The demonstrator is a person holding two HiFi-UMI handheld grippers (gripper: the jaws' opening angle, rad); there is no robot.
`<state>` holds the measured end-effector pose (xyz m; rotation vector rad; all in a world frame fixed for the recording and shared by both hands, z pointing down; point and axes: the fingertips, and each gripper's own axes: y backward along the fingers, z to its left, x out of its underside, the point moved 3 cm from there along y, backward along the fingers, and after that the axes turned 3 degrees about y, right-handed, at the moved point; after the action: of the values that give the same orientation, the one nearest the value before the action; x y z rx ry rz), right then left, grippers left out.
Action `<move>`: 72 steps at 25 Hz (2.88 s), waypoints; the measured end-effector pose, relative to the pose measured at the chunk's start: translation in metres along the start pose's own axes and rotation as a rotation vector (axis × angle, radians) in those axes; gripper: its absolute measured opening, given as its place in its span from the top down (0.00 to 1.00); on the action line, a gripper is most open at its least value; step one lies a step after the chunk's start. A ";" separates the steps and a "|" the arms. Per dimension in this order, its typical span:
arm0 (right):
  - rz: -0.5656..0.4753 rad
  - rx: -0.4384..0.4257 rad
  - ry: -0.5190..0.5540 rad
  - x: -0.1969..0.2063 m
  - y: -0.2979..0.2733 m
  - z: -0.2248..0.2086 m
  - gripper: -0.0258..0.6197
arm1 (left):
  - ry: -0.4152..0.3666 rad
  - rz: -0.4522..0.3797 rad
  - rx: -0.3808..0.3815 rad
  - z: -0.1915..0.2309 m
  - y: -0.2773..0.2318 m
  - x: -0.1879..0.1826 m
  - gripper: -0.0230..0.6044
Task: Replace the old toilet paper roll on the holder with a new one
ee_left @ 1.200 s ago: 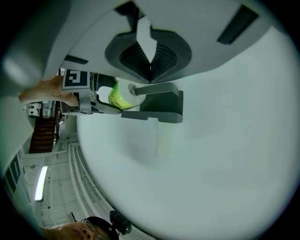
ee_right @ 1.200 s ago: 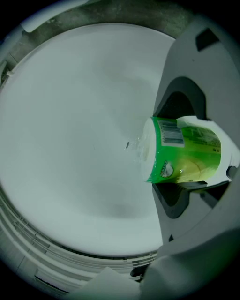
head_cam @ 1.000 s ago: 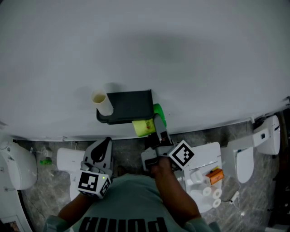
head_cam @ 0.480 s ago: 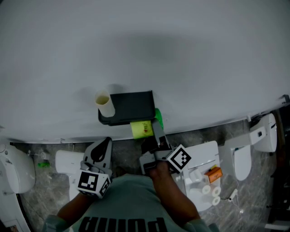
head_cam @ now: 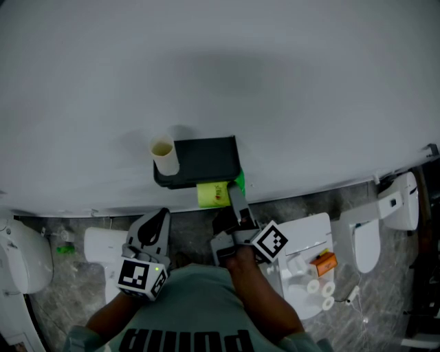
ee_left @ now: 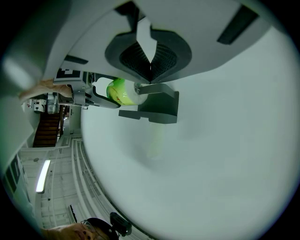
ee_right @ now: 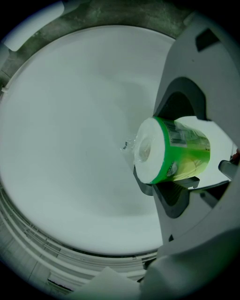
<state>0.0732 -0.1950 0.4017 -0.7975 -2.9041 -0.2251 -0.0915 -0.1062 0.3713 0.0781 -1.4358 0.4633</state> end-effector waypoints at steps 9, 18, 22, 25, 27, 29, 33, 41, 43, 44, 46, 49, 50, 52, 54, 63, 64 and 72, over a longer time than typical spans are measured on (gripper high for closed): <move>0.068 -0.031 -0.011 0.023 -0.008 0.002 0.33 | 0.003 -0.015 -0.004 0.005 0.005 0.000 0.96; 0.179 -0.067 -0.002 0.062 -0.017 0.008 0.33 | 0.015 -0.024 -0.021 0.010 0.010 0.001 0.96; 0.210 -0.069 -0.003 0.071 -0.019 0.008 0.33 | 0.012 -0.027 -0.025 0.009 0.014 0.000 0.96; 0.217 -0.077 -0.004 0.071 -0.019 0.006 0.33 | 0.018 -0.026 -0.027 0.009 0.017 0.001 0.96; 0.218 -0.084 -0.004 0.070 -0.018 0.005 0.33 | 0.019 -0.025 -0.028 0.009 0.018 0.003 0.96; 0.218 -0.088 -0.007 0.070 -0.016 0.005 0.33 | 0.024 -0.025 -0.028 0.008 0.020 0.004 0.96; 0.220 -0.100 0.002 0.070 -0.009 0.007 0.33 | 0.032 -0.027 -0.023 0.007 0.023 0.008 0.96; 0.235 -0.053 0.126 0.076 0.020 0.009 0.33 | 0.053 -0.014 0.013 0.002 0.028 0.019 0.96; 0.242 -0.033 0.190 0.079 0.029 0.011 0.33 | 0.069 -0.006 0.025 0.002 0.030 0.022 0.96; 0.246 -0.028 0.224 0.080 0.032 0.013 0.33 | 0.075 -0.005 0.031 0.002 0.030 0.023 0.96; 0.254 -0.029 0.298 0.082 0.037 0.020 0.33 | 0.086 -0.004 0.045 0.002 0.032 0.027 0.96; 0.257 -0.040 0.392 0.088 0.042 0.032 0.33 | 0.098 -0.004 0.066 0.002 0.034 0.032 0.96; 0.256 -0.042 0.418 0.090 0.044 0.036 0.33 | 0.100 -0.004 0.073 0.002 0.035 0.033 0.96; 0.249 -0.041 0.471 0.092 0.049 0.042 0.42 | 0.103 -0.005 0.085 0.001 0.037 0.034 0.96; 0.240 -0.037 0.528 0.094 0.053 0.048 0.49 | 0.102 -0.006 0.094 -0.001 0.040 0.035 0.96; 0.286 0.045 1.081 0.118 0.060 0.060 0.95 | 0.086 -0.024 0.087 0.008 0.057 0.035 0.96; 0.298 0.054 1.142 0.122 0.059 0.062 0.95 | 0.081 -0.028 0.081 0.010 0.060 0.035 0.96; 0.302 0.083 1.344 0.139 0.056 0.071 0.95 | 0.050 -0.049 0.034 0.024 0.079 0.032 0.96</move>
<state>-0.0225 -0.0656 0.3597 -0.6520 -1.5115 -0.3972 -0.1401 -0.0338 0.3884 0.1280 -1.3745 0.4459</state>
